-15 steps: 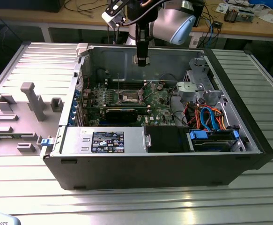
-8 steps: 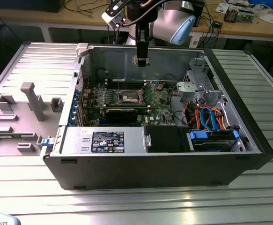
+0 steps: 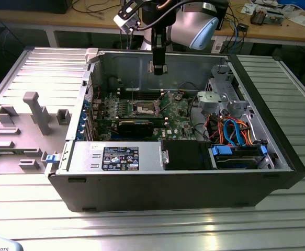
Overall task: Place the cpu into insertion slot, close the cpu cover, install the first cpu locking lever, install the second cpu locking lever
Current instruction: 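Place the cpu into insertion slot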
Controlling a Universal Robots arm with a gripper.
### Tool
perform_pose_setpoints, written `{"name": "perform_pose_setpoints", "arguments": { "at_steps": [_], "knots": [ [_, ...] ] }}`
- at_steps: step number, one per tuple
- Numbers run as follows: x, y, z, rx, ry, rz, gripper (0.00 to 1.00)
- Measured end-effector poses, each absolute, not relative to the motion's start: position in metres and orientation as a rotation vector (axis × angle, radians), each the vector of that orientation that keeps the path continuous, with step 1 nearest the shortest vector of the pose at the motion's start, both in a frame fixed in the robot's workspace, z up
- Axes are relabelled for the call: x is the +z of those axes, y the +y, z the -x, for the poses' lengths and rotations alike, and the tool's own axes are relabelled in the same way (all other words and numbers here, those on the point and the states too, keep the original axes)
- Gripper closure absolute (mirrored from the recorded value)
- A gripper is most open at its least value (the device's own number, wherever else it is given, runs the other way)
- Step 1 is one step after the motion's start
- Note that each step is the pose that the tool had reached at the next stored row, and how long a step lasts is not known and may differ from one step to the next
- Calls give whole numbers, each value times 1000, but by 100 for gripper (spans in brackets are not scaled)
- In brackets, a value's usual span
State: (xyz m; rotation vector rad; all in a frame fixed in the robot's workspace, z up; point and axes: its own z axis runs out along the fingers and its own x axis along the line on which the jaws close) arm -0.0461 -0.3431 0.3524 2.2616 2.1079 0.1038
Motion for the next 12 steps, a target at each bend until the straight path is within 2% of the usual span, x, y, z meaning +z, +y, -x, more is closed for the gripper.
{"name": "perform_pose_setpoints", "arguments": {
  "at_steps": [12],
  "knots": [
    [351, -343, 46, 104, 2108, -2262, 46]
  ]
}}
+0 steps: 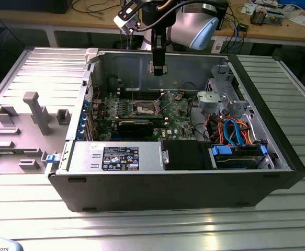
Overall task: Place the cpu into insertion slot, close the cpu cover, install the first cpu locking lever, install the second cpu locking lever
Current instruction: 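Place the cpu into insertion slot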
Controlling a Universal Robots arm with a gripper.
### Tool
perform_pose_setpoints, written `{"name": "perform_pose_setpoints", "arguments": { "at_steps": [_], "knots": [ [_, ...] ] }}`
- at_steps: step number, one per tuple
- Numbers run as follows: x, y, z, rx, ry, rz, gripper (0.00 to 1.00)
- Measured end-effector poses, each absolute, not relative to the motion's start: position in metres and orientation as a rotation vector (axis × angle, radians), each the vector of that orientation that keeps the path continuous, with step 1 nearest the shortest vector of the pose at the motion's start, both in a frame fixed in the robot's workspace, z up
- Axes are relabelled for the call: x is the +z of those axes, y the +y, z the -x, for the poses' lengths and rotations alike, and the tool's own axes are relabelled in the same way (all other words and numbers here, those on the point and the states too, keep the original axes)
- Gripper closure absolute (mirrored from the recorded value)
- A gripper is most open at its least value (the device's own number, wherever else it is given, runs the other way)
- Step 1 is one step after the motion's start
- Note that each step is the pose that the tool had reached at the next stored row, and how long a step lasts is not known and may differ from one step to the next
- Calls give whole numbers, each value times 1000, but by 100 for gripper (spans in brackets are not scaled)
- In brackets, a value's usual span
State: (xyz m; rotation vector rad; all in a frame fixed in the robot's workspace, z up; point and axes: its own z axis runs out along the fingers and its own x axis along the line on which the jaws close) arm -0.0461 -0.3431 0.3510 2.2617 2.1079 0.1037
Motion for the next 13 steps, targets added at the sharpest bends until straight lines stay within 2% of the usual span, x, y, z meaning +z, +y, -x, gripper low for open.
{"name": "perform_pose_setpoints", "arguments": {
  "at_steps": [13],
  "knots": [
    [344, -343, 47, 103, 2108, -2262, 46]
  ]
}}
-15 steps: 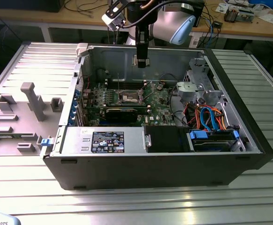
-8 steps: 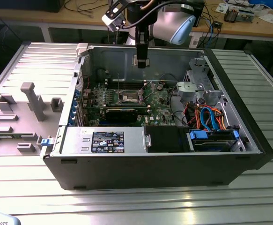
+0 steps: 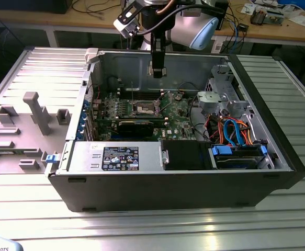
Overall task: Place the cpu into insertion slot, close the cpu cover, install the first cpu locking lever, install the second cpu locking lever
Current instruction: 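Place the cpu into insertion slot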
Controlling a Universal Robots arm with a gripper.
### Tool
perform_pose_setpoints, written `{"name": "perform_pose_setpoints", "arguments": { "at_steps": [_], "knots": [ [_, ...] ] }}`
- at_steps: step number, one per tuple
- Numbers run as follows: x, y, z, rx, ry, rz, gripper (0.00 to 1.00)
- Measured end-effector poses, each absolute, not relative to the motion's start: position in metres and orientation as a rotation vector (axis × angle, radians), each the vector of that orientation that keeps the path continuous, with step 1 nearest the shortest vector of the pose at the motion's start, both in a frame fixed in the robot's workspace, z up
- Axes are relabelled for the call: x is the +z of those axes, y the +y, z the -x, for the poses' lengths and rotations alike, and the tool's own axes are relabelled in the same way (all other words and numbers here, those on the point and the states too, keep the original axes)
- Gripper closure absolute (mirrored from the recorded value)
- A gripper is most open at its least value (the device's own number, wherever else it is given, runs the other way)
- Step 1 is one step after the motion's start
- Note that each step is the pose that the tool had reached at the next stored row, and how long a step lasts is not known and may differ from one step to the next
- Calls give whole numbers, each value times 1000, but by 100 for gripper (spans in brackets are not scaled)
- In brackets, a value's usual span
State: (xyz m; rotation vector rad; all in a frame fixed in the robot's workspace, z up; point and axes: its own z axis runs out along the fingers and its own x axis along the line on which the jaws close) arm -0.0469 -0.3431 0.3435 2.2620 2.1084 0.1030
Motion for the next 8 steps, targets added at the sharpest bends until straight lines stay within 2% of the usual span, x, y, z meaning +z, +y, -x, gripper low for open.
{"name": "perform_pose_setpoints", "arguments": {
  "at_steps": [8],
  "knots": [
    [343, -343, 47, 103, 2108, -2262, 46]
  ]
}}
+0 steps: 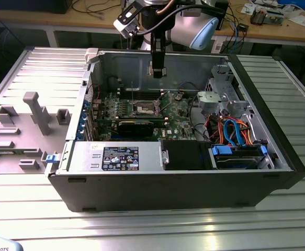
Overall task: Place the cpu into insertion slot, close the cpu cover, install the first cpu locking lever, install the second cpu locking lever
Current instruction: 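Place the cpu into insertion slot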
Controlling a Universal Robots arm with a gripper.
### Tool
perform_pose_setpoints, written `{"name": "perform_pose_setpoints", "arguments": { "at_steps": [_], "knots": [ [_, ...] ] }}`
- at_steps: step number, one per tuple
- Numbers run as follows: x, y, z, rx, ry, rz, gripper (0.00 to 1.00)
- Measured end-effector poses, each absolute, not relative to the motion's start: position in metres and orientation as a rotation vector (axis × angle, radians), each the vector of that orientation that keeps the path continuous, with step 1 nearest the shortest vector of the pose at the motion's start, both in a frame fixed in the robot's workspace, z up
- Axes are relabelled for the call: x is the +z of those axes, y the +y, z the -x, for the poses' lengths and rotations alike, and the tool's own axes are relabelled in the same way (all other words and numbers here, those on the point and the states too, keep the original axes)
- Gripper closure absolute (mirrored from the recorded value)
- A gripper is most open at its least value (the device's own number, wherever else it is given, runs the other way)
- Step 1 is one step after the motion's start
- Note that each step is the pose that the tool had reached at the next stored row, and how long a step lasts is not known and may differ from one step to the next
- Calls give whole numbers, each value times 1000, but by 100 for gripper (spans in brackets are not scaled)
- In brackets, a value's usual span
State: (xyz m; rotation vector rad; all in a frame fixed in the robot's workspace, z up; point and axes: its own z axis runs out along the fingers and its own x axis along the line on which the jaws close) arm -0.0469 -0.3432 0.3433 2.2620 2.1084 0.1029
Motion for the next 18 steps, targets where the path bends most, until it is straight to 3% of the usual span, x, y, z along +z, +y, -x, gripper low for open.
{"name": "perform_pose_setpoints", "arguments": {
  "at_steps": [18],
  "knots": [
    [316, -342, 64, 105, 2157, -2217, 46]
  ]
}}
